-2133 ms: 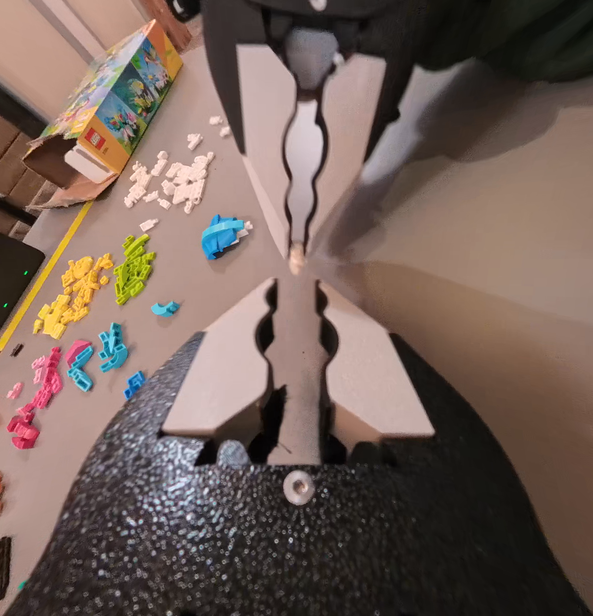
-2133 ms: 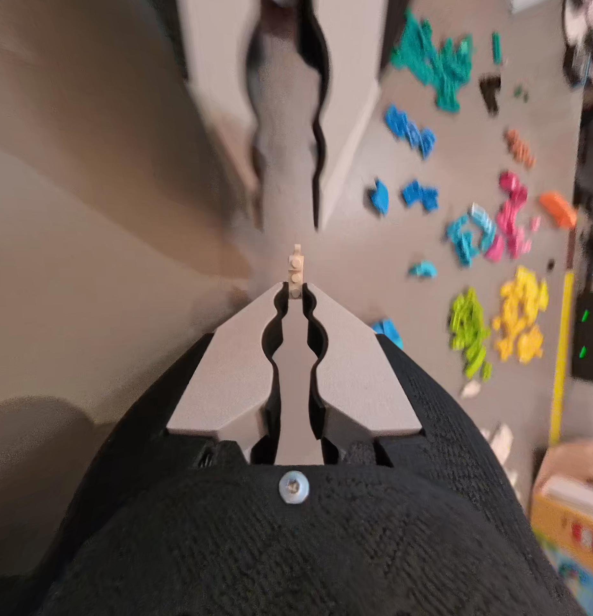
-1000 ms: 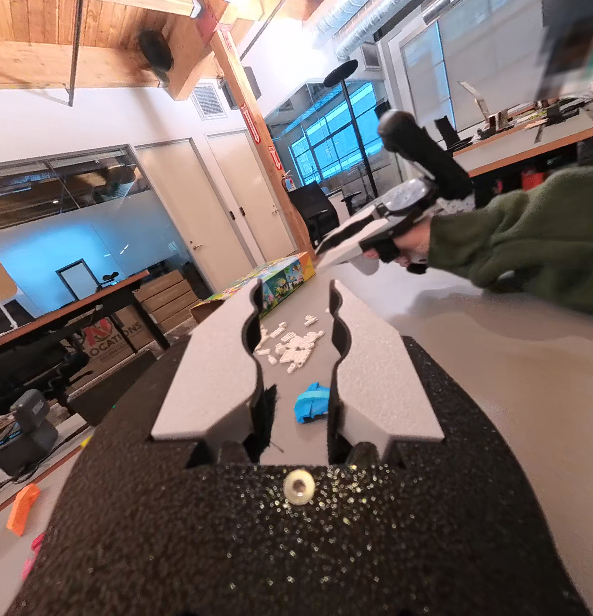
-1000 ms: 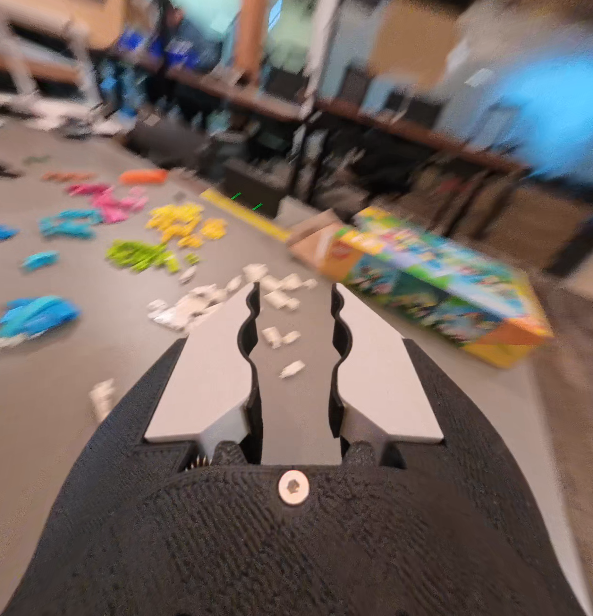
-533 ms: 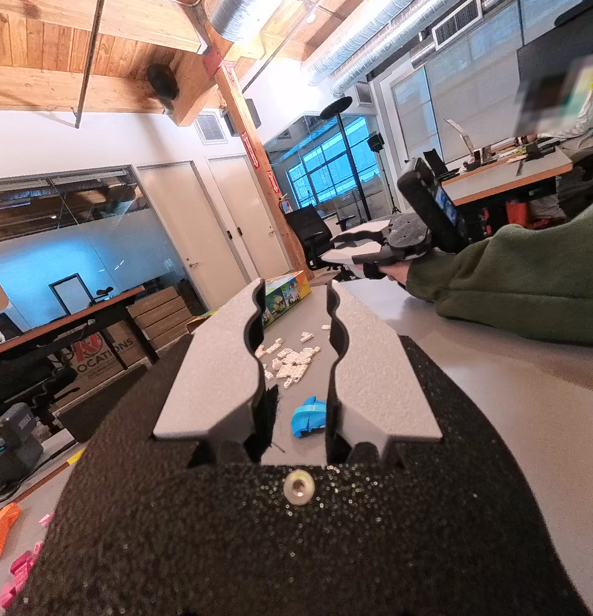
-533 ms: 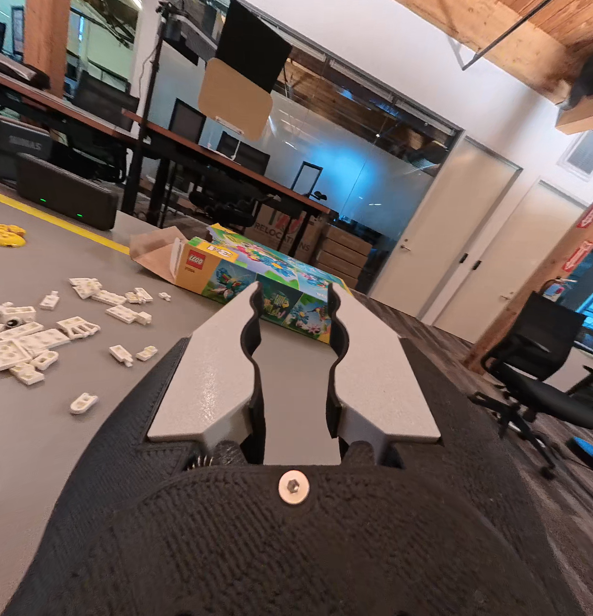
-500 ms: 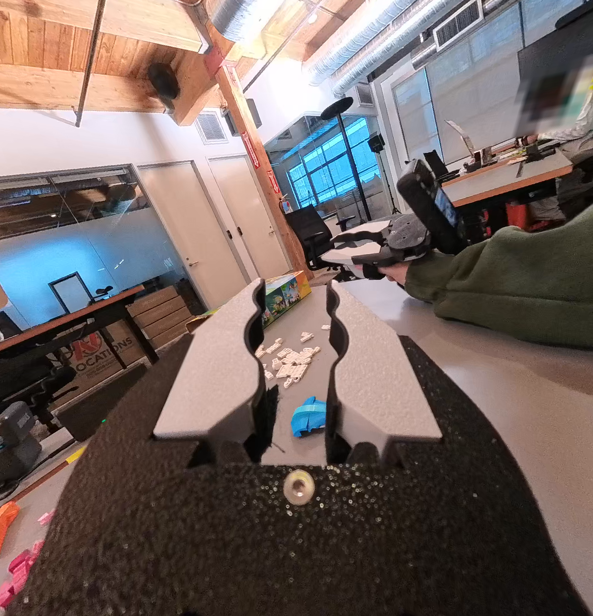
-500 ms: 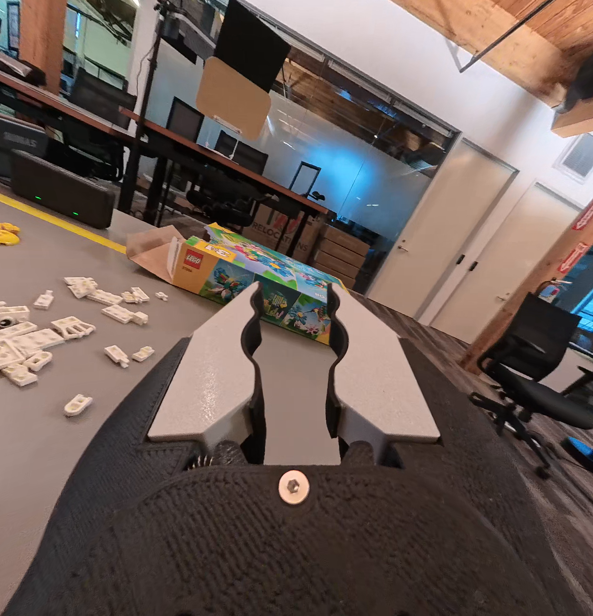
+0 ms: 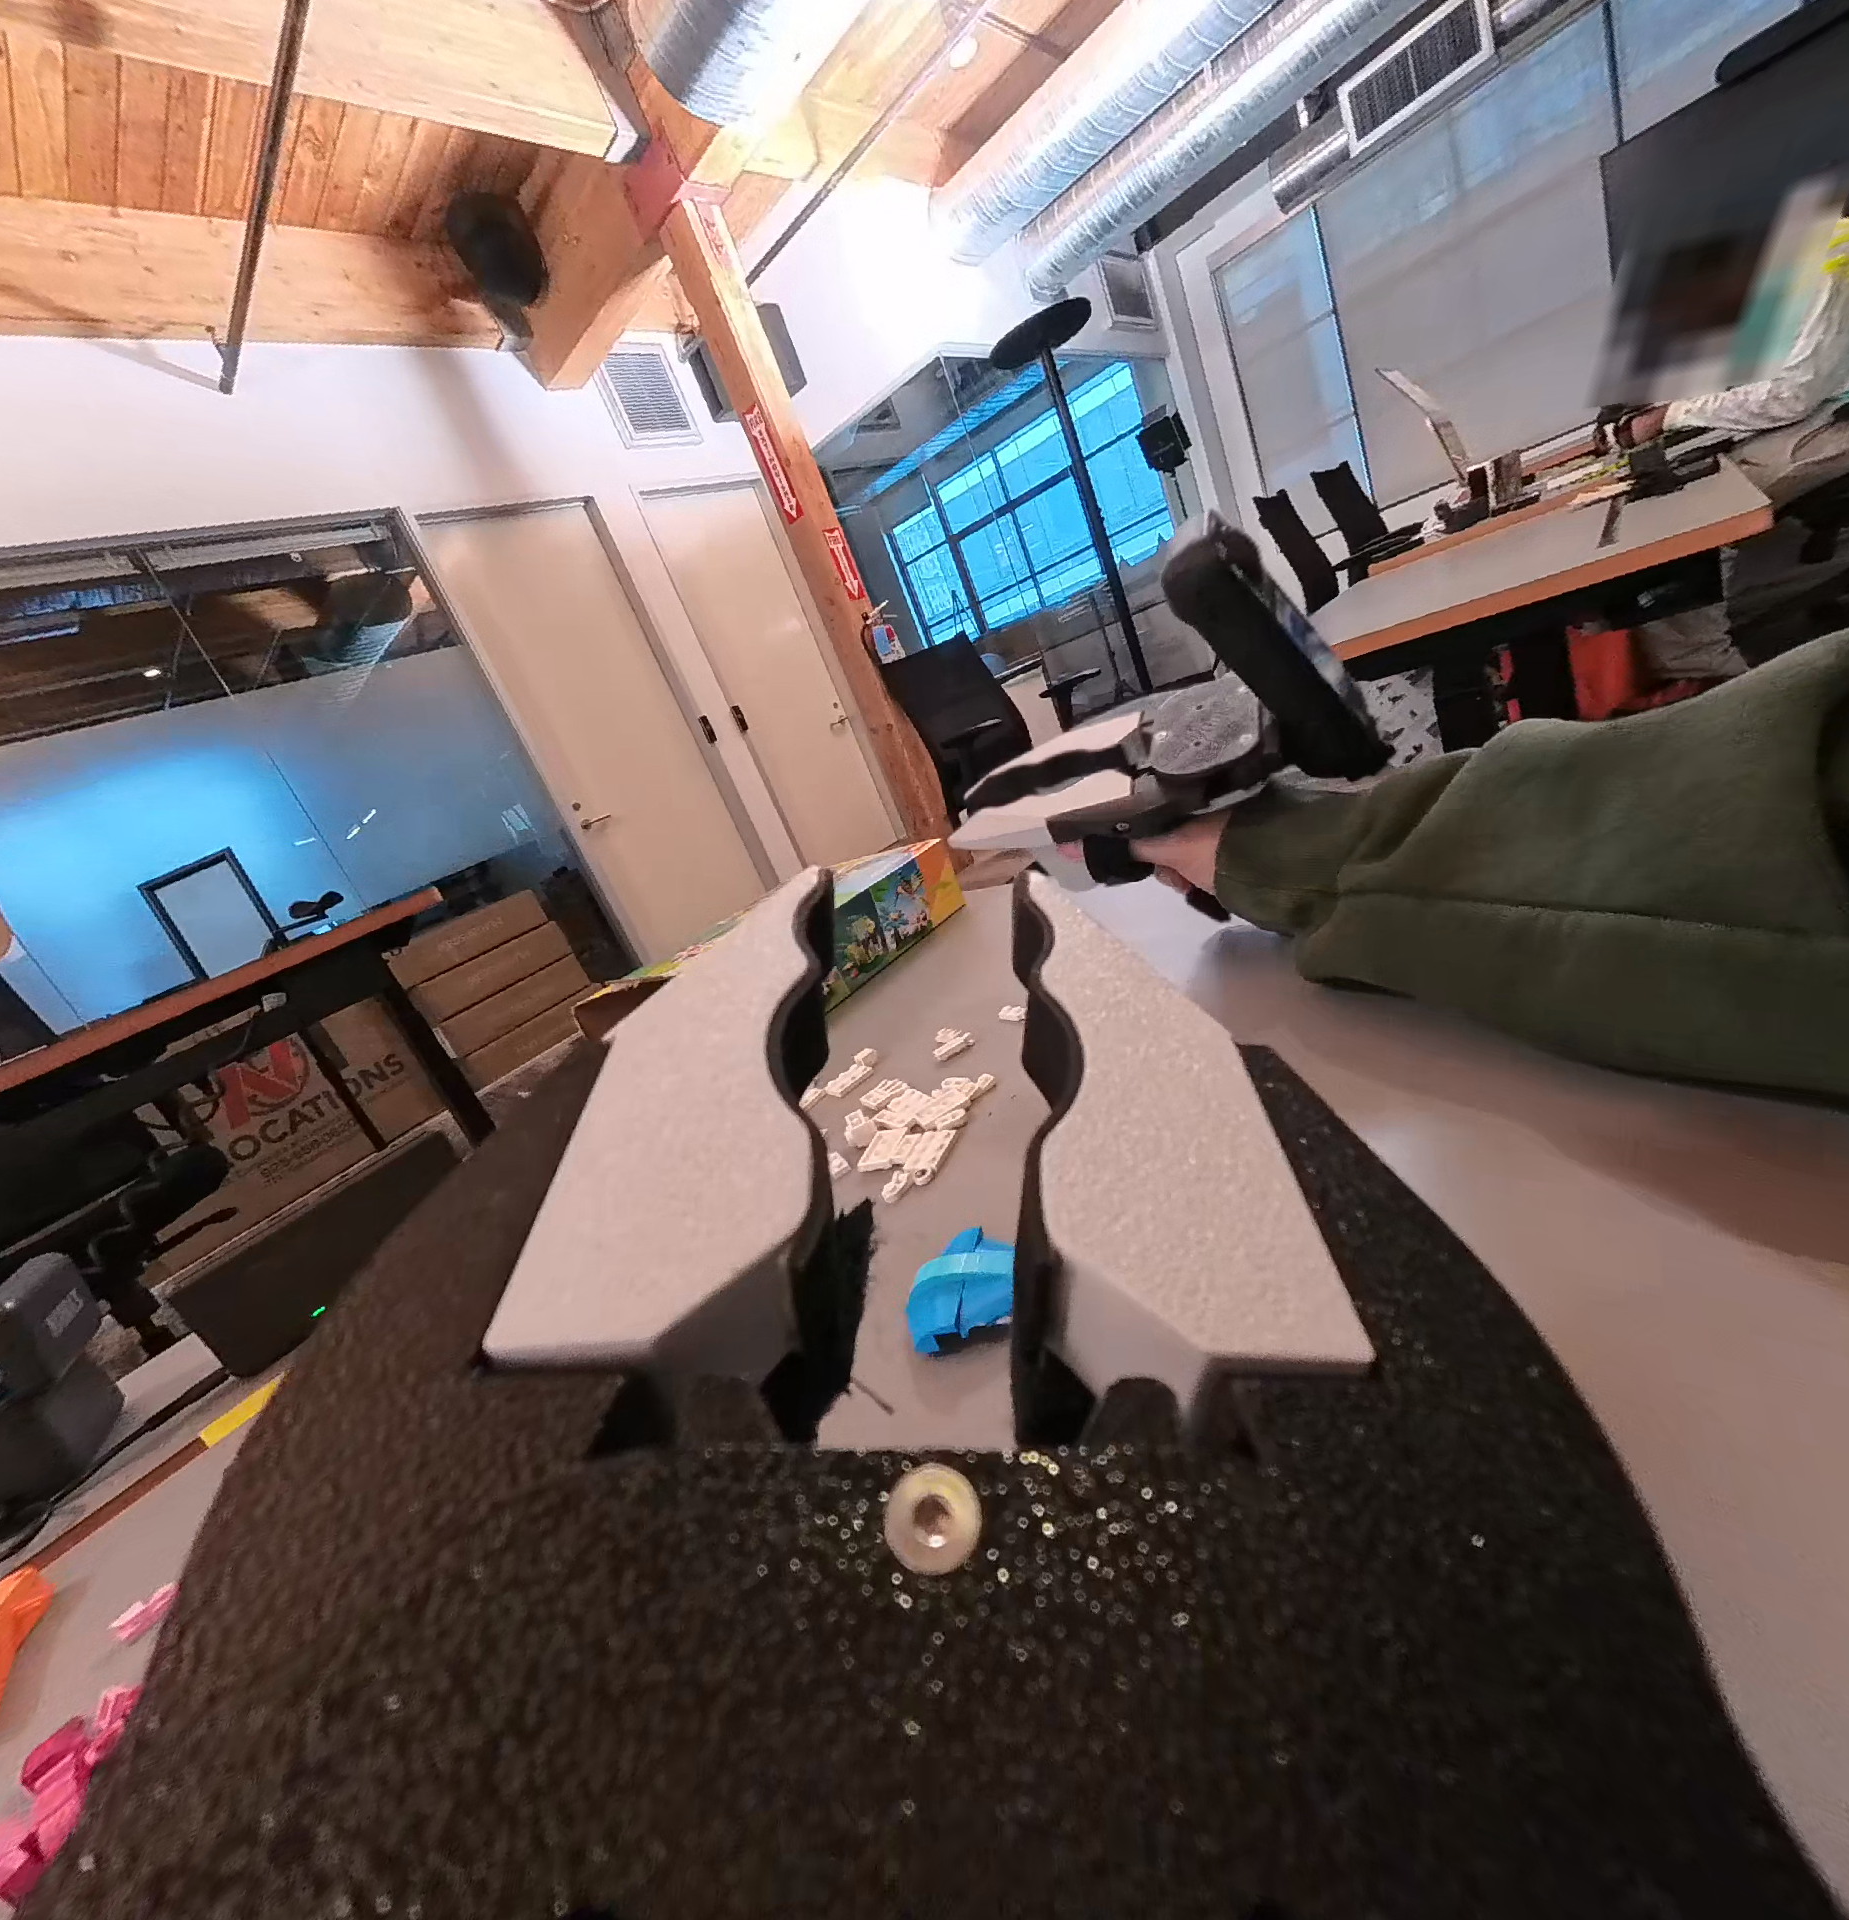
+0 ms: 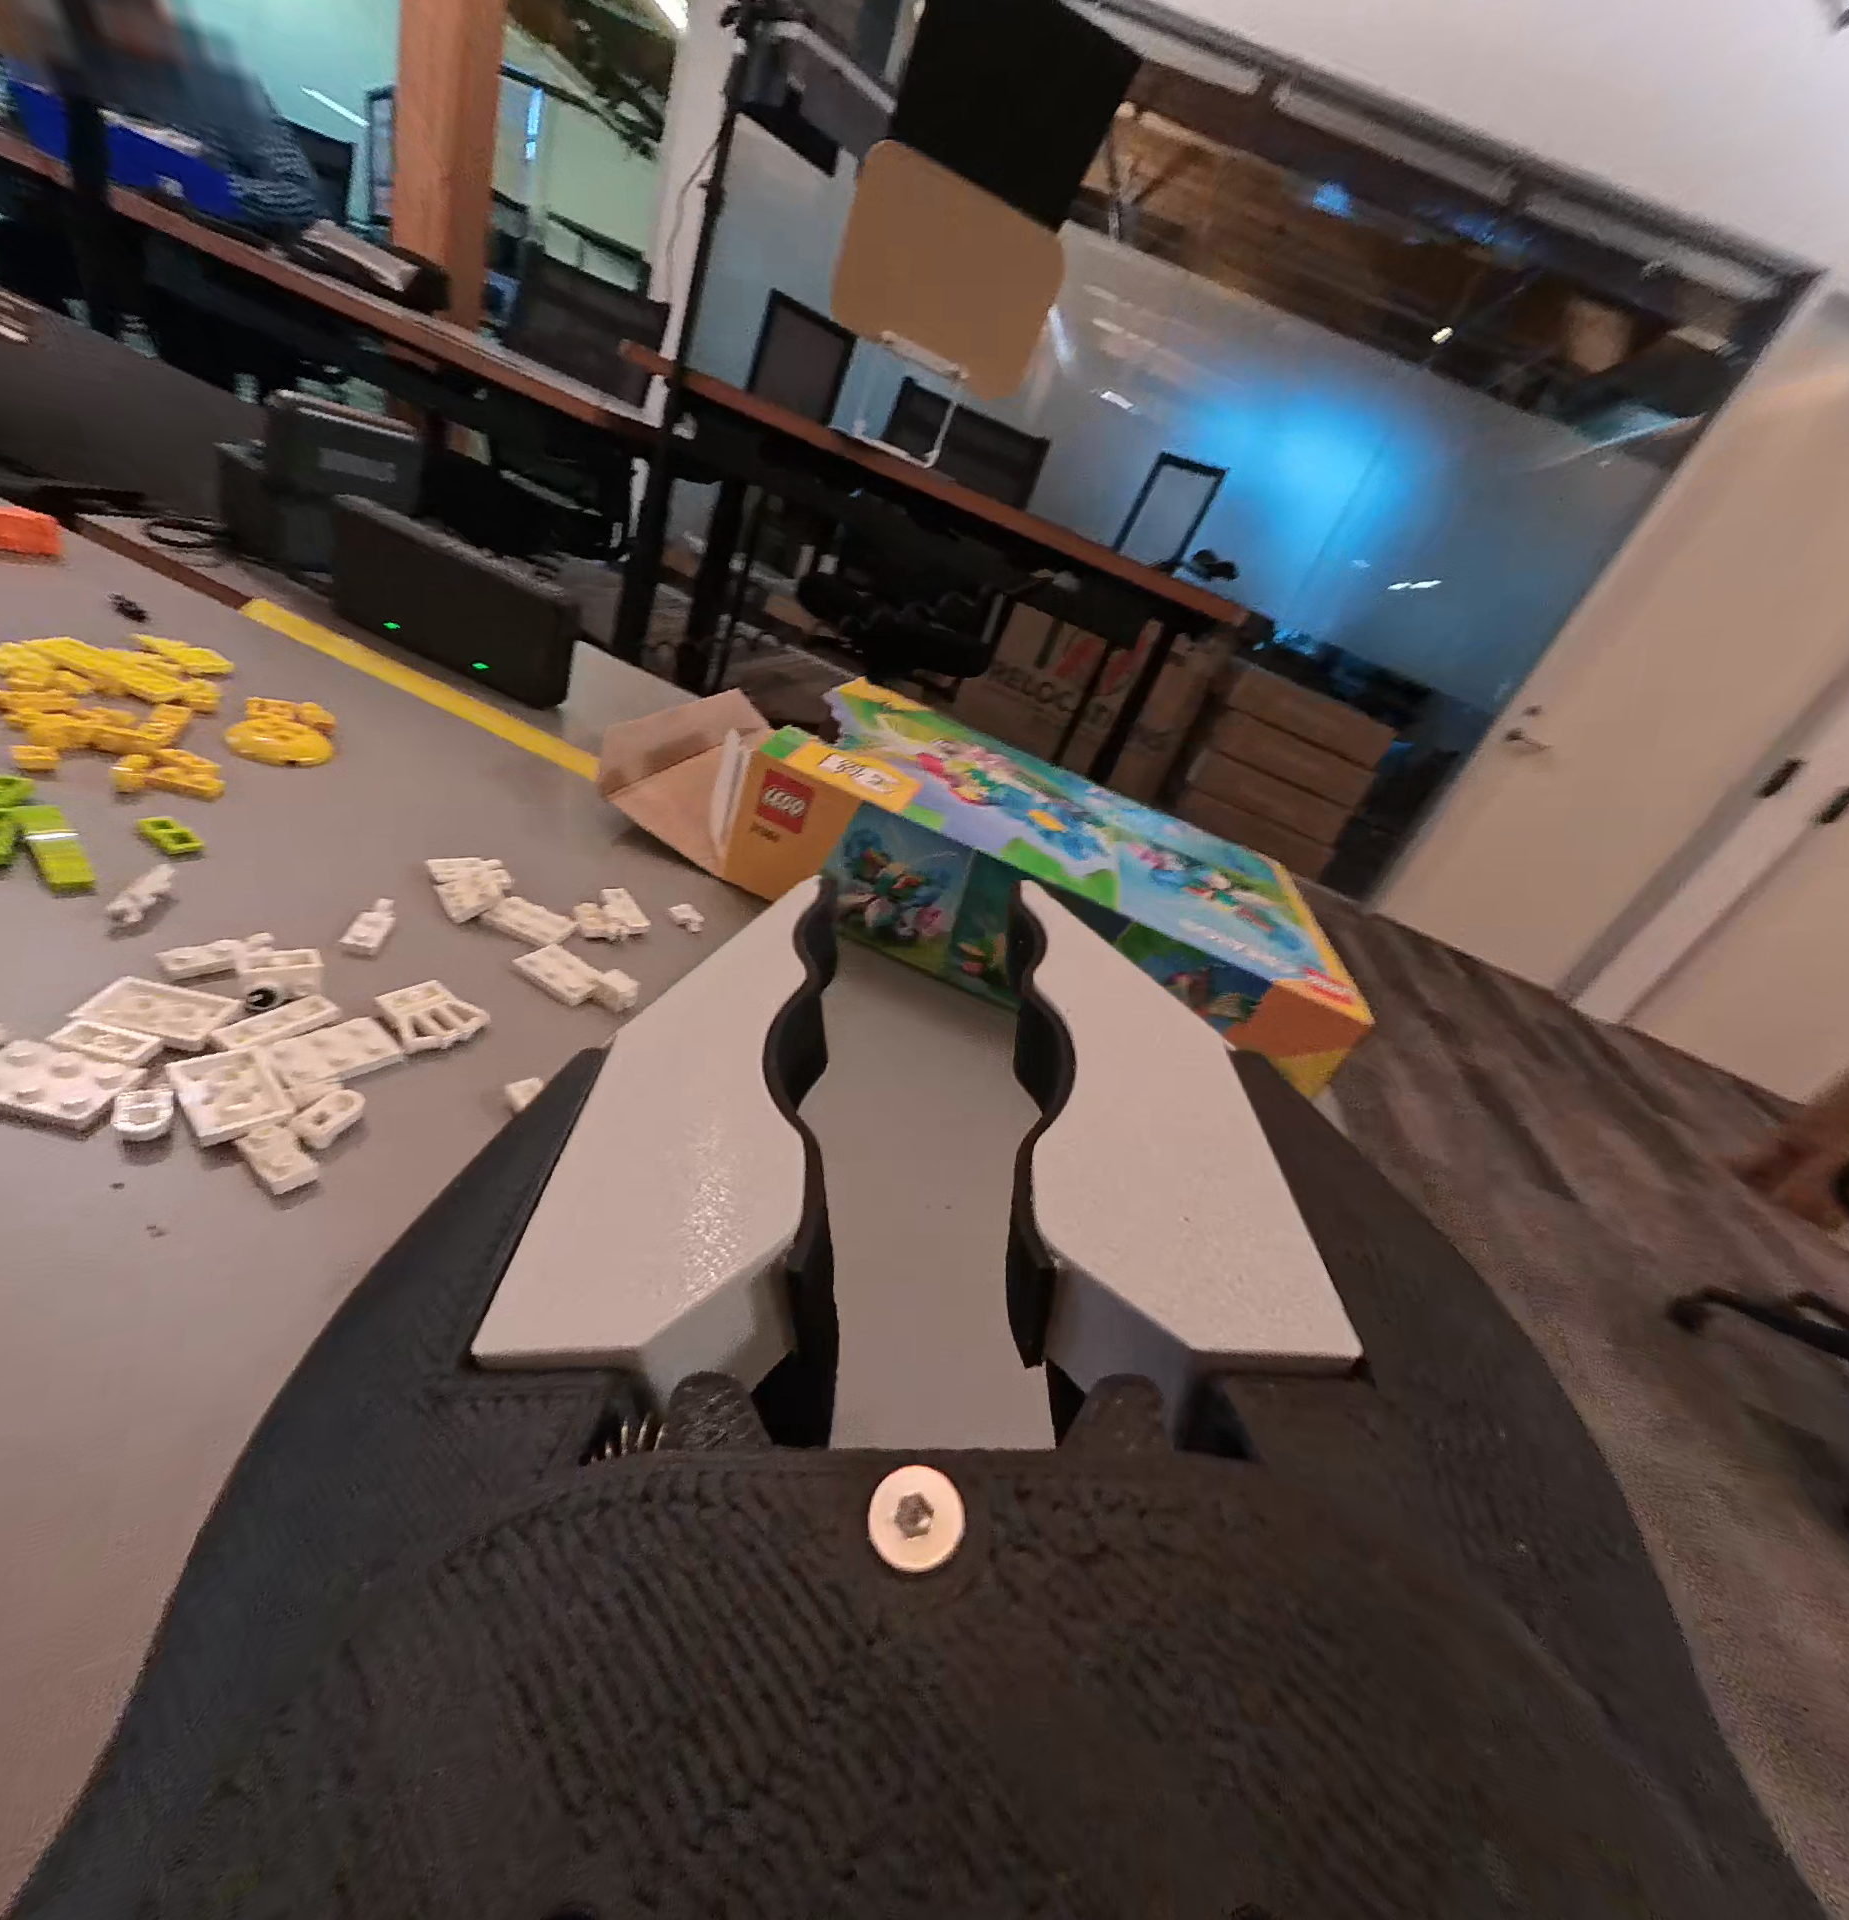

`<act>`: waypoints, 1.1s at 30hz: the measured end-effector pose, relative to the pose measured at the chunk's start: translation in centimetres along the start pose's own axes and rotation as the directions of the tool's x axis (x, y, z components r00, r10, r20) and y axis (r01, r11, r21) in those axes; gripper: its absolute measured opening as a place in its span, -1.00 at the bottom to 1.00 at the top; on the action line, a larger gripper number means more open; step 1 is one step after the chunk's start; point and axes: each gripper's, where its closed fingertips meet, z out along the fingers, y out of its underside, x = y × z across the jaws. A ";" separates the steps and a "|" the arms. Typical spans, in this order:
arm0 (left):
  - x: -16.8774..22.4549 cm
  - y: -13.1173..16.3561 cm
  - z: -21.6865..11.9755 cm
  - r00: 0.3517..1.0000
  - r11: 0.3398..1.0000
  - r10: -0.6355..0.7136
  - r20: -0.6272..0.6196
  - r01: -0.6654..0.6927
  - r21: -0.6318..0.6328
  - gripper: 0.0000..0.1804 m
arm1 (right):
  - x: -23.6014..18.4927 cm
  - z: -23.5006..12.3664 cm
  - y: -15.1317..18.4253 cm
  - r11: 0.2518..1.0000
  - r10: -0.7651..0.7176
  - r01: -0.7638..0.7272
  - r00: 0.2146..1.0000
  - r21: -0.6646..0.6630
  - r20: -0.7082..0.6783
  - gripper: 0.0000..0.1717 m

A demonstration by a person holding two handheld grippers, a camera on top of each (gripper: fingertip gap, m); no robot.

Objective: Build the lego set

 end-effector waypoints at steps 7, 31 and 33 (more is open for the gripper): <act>1.1 0.1 0.1 0.999 1.000 0.023 -0.049 -0.023 -0.003 -0.67 | -2.6 0.8 1.0 0.997 0.001 0.010 0.990 -0.079 0.141 -0.68; 2.7 0.7 0.5 0.991 0.998 0.063 -0.115 -0.066 -0.020 -0.70 | -12.1 7.2 7.1 0.872 0.247 0.192 0.619 -0.450 0.745 -0.79; 2.6 0.8 0.5 0.992 0.998 0.056 -0.114 -0.060 -0.025 -0.70 | -12.1 7.1 7.1 0.872 0.247 0.194 0.618 -0.449 0.746 -0.81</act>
